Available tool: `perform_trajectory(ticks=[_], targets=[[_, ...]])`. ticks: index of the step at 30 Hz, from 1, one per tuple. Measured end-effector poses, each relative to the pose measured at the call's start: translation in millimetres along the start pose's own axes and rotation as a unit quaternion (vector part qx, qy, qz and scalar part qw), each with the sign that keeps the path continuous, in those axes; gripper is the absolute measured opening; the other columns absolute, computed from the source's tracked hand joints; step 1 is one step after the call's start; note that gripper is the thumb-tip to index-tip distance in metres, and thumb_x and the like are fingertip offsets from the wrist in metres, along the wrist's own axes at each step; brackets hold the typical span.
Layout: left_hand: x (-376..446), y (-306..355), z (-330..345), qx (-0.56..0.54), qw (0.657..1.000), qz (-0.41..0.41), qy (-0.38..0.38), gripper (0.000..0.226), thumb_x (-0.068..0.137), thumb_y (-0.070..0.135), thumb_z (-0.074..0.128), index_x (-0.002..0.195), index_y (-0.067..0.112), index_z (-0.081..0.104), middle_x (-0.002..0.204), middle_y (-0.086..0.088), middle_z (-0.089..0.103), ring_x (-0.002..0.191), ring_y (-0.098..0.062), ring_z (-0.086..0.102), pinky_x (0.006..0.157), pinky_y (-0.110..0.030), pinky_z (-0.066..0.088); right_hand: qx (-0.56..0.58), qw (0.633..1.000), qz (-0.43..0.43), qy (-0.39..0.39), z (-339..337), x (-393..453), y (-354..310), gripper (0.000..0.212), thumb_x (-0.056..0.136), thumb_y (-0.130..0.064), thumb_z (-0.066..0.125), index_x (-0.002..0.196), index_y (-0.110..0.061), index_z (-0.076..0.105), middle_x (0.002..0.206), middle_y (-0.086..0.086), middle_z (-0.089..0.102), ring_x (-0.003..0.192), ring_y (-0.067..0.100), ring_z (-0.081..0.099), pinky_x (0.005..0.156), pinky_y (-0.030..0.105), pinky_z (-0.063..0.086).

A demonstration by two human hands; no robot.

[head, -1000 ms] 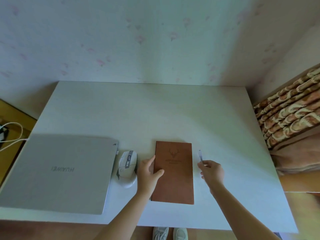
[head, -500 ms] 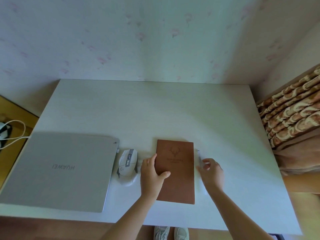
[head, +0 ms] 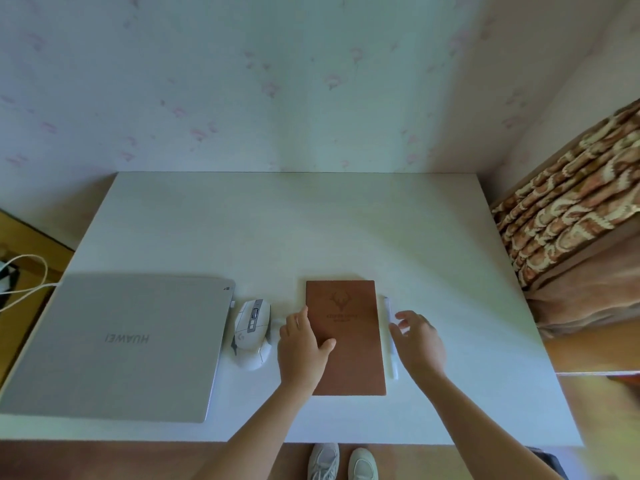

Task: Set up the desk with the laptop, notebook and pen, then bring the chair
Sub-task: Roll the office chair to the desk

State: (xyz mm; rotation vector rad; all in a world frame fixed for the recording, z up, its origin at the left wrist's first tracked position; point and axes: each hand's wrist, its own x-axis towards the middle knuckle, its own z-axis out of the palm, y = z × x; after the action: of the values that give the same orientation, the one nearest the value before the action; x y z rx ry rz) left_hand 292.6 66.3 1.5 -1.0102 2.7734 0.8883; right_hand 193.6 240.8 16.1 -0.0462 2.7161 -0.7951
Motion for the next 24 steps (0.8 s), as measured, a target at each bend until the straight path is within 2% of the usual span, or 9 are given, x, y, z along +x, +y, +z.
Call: perform_trajectory(ticks=[3, 8, 13, 19, 22, 24], targets=[[-2, 11, -12, 0.051, 0.997, 0.062, 0.014, 0.064, 0.088, 0.045, 0.057, 0.141, 0.018, 0.034, 0.139, -0.002, 0.041, 0.126, -0.022, 0.039, 0.096, -0.033, 0.039, -0.040, 0.998, -0.040, 0.022, -19, -15, -6, 0.027, 0.089, -0.030, 0.054, 0.114, -0.023, 0.062, 0.108, -0.005, 0.066, 0.093, 0.015, 0.062, 0.070, 0.027, 0.048], [-15, 41, -40, 0.029, 0.978, 0.199, 0.049, 0.036, 0.085, 0.035, 0.063, 0.117, 0.020, 0.058, 0.118, 0.003, 0.060, 0.108, -0.023, 0.055, 0.084, -0.035, 0.045, -0.073, 0.991, -0.097, 0.060, -52, -58, -17, 0.032, 0.091, -0.031, 0.053, 0.121, -0.022, 0.060, 0.120, -0.004, 0.064, 0.107, 0.018, 0.059, 0.083, 0.032, 0.050], [-55, 66, -63, 0.006, 0.948, 0.314, 0.050, 0.030, 0.083, 0.038, 0.065, 0.110, 0.026, 0.061, 0.105, 0.011, 0.065, 0.098, -0.015, 0.060, 0.078, -0.032, 0.050, -0.048, 0.985, -0.116, 0.117, -83, -118, -15, 0.033, 0.089, -0.032, 0.057, 0.120, -0.022, 0.061, 0.122, -0.006, 0.063, 0.112, 0.017, 0.057, 0.090, 0.034, 0.047], [-131, 98, -86, -0.041, 0.933, 0.356, 0.040, 0.027, 0.082, 0.040, 0.067, 0.108, 0.031, 0.063, 0.104, 0.018, 0.064, 0.099, -0.005, 0.057, 0.081, -0.026, 0.047, 0.000, 0.978, -0.103, 0.180, -127, -195, 8, 0.035, 0.088, -0.034, 0.060, 0.122, -0.025, 0.059, 0.123, -0.009, 0.062, 0.115, 0.014, 0.055, 0.092, 0.032, 0.046], [-175, 111, -94, -0.075, 0.925, 0.372, 0.033, 0.026, 0.083, 0.042, 0.067, 0.107, 0.035, 0.063, 0.103, 0.023, 0.063, 0.095, 0.003, 0.057, 0.076, -0.018, 0.047, 0.010, 0.971, -0.107, 0.212, -148, -242, 24, 0.036, 0.087, -0.035, 0.061, 0.122, -0.028, 0.059, 0.123, -0.011, 0.061, 0.116, 0.011, 0.054, 0.091, 0.032, 0.048], [-206, 120, -96, -0.080, 0.916, 0.391, 0.043, 0.025, 0.082, 0.041, 0.068, 0.105, 0.034, 0.064, 0.099, 0.023, 0.064, 0.094, 0.005, 0.055, 0.069, -0.009, 0.041, 0.015, 0.966, -0.113, 0.233, -162, -274, 40, 0.037, 0.086, -0.035, 0.063, 0.122, -0.029, 0.059, 0.124, -0.012, 0.061, 0.116, 0.010, 0.053, 0.089, 0.032, 0.048]])
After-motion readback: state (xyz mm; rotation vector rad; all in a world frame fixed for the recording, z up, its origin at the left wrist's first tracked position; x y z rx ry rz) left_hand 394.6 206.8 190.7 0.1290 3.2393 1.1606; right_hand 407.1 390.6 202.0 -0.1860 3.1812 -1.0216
